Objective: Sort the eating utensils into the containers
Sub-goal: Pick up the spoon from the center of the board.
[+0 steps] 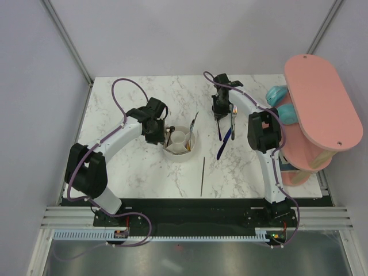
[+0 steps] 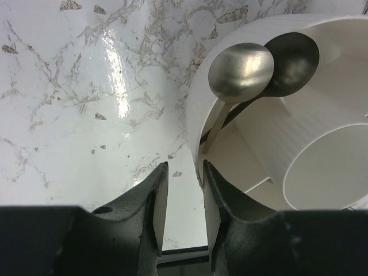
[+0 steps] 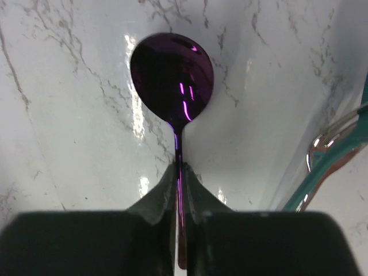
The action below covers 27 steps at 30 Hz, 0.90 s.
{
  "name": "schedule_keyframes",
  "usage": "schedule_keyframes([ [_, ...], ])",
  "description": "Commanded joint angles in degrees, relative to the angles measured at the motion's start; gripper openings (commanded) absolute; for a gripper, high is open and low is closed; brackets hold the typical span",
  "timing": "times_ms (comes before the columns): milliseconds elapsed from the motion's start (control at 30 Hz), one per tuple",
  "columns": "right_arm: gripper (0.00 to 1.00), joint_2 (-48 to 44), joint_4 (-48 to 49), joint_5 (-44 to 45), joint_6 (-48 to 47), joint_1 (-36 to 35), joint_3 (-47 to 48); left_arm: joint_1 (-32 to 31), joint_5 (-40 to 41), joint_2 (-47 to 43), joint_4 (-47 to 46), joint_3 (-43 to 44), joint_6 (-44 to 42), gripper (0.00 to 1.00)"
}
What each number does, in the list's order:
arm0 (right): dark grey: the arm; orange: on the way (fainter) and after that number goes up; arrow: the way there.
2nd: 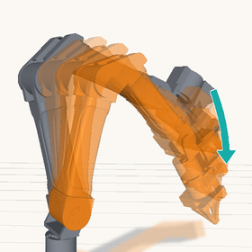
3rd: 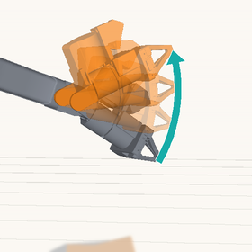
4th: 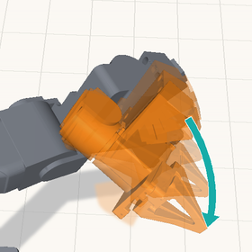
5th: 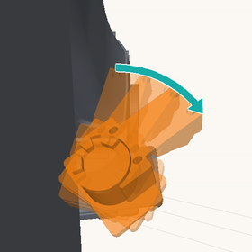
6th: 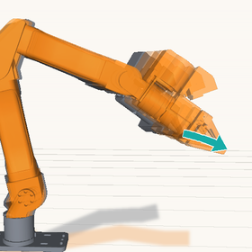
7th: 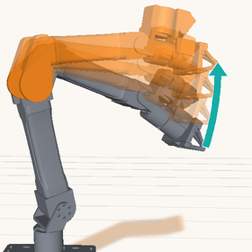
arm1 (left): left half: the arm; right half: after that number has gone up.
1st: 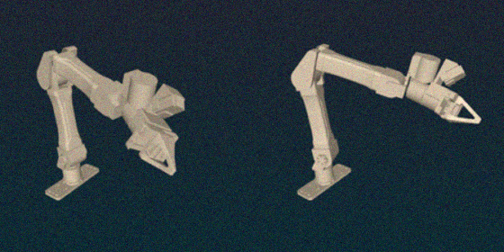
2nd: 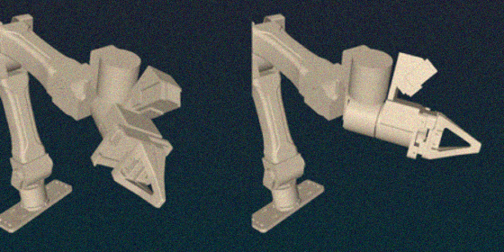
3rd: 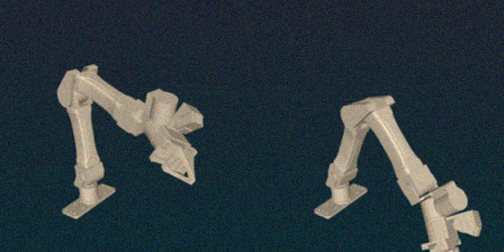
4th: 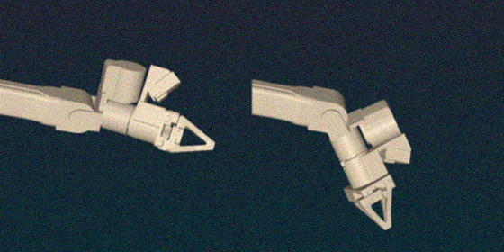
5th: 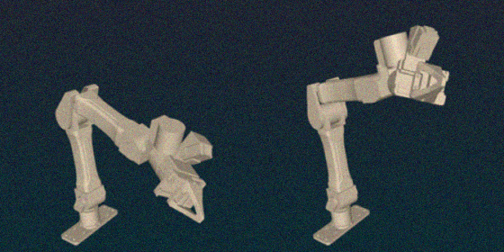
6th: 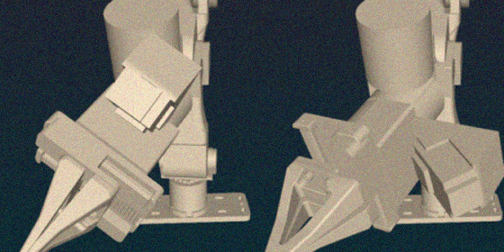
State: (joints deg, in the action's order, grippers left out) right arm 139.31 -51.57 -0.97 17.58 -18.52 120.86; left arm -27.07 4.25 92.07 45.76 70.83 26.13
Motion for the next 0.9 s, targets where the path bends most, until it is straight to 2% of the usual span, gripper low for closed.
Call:
schedule_keyframes([
  [0, 0.00, 7.8, 0.9, 1.2, 0.4, -0.4, -1.8, 0.1, 0.8, -1.6, 0.7, -0.3, 0.9, 0.37],
  [133, 0.00, 7.1, -0.5, -3.8, -1.8, -0.5, -3.7, 0.1, 0.8, -1.3, 0.7, 0.4, 0.9, 0.37],
  [400, 0.00, -8.8, 4.9, -8.6, -0.6, -2.0, -20.4, 0.1, 0.8, -1.5, 0.1, 1.6, 1.5, 0.38],
  [633, 0.00, -18.1, 4.8, -7.8, -0.2, -2.2, -22.9, 0.1, 0.0, 0.3, -0.8, 2.7, 1.3, 0.38],
  [867, 0.00, -22.0, 8.5, -8.3, -0.6, -3.4, -29.8, 0.1, -0.3, 0.6, -1.9, 2.7, 0.9, 0.38],
])
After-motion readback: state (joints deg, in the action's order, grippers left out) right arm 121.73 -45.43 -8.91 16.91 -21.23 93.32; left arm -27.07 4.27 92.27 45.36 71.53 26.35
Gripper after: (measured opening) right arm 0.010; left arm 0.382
